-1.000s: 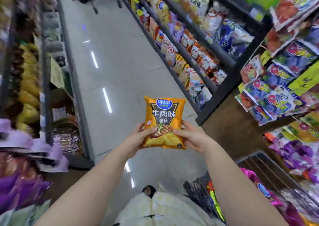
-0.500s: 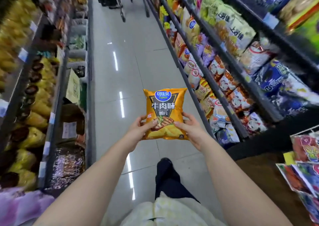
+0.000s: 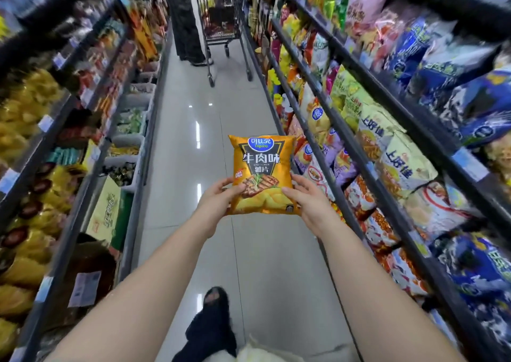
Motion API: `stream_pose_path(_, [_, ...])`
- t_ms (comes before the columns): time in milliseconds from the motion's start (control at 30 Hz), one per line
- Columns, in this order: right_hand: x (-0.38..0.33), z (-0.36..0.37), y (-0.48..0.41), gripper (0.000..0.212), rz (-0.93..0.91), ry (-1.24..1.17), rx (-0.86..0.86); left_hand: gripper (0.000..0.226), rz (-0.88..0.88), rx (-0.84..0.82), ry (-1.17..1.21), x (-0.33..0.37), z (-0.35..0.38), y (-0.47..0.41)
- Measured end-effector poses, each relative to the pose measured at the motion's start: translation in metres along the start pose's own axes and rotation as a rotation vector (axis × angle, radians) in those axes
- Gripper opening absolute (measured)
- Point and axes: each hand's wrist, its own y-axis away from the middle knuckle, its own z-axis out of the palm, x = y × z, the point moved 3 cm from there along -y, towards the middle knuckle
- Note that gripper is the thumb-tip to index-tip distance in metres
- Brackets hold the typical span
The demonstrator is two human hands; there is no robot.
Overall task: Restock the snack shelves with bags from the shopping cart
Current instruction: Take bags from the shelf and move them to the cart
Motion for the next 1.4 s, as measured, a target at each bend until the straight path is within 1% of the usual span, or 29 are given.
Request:
stream_pose_path(67, [-0.025,-0.001,-0.041,0.060,-0.056,-0.007,0.038,0.042,0.033,-0.022,-0.012,0.029,0.010,-0.043])
stream_pose_path(133, [-0.049,0.001,-0.069,0.050,-0.104,0.015,0.051,0.038,0.073,-0.039,-0.033,0.053,0.018,-0.075])
stream_pose_path(200, [-0.078,0.005,-0.109,0.045,-0.152,0.024,0.079,0.037,0.110,-0.054,-0.037,0.085,0.026,-0.118])
stream_pose_path(267, [-0.110,0.009,-0.151,0.047,-0.194,0.015,0.109,0.041,0.155,-0.073,-0.051,0.124,0.034,-0.163])
stream_pose_path(400, [-0.185,0.016,-0.227,0.055,-0.281,0.017,0.196,0.040,0.249,-0.148,-0.099,0.211,0.056,-0.248])
stream_pose_path(467, [-0.223,0.015,-0.258,0.049,-0.327,0.019,0.244,0.037,0.296,-0.193,-0.129,0.255,0.072,-0.289])
stream_pose_path(567, [-0.279,0.009,-0.300,0.043,-0.404,0.032,0.342,0.032,0.382,-0.270,-0.170,0.322,0.106,-0.350])
stream_pose_path(633, [-0.315,0.003,-0.323,0.041,-0.449,0.038,0.413,0.036,0.423,-0.311,-0.197,0.363,0.131,-0.383])
stream_pose_path(700, [-0.353,-0.005,-0.344,0.033,-0.507,0.065,0.472,0.042,0.461,-0.334,-0.241,0.401,0.158,-0.407])
stream_pose_path(767, [-0.392,-0.016,-0.364,0.033,-0.551,0.105,0.525,0.044,0.500,-0.370,-0.270,0.437,0.187,-0.429])
stream_pose_path(833, [-0.429,-0.030,-0.382,0.035,-0.597,0.138,0.581,0.036,0.555,-0.401,-0.282,0.472,0.220,-0.447])
stream_pose_path(900, [-0.461,-0.049,-0.397,0.038,-0.625,0.175,0.653,0.038,0.600,-0.423,-0.326,0.500,0.253,-0.466])
stream_pose_path(1000, [-0.509,-0.078,-0.416,0.038,-0.670,0.267,0.765,0.039,0.636,-0.496,-0.320,0.534,0.305,-0.494])
stream_pose_path(1100, [-0.554,-0.106,-0.430,0.035,-0.676,0.402,0.924,0.039,0.656,-0.540,-0.359,0.570,0.356,-0.518])
stream_pose_path(1167, [-0.582,-0.129,-0.439,0.034,-0.676,0.413,0.994,0.040,0.666,-0.577,-0.389,0.593,0.390,-0.532])
stream_pose_path(1233, [-0.609,-0.154,-0.448,0.033,-0.639,0.397,1.004,0.047,0.688,-0.606,-0.452,0.615,0.425,-0.546])
stream_pose_path(1300, [-0.630,-0.176,-0.454,0.031,-0.568,0.393,0.997,0.039,0.696,-0.643,-0.479,0.634,0.460,-0.559])
stream_pose_path(1333, [-0.637,-0.188,-0.458,0.033,-0.530,0.367,0.996,0.037,0.679,-0.675,-0.485,0.640,0.477,-0.565])
stream_pose_path(1400, [-0.649,-0.207,-0.462,0.039,-0.462,0.306,1.000,0.040,0.686,-0.748,-0.588,0.646,0.510,-0.577])
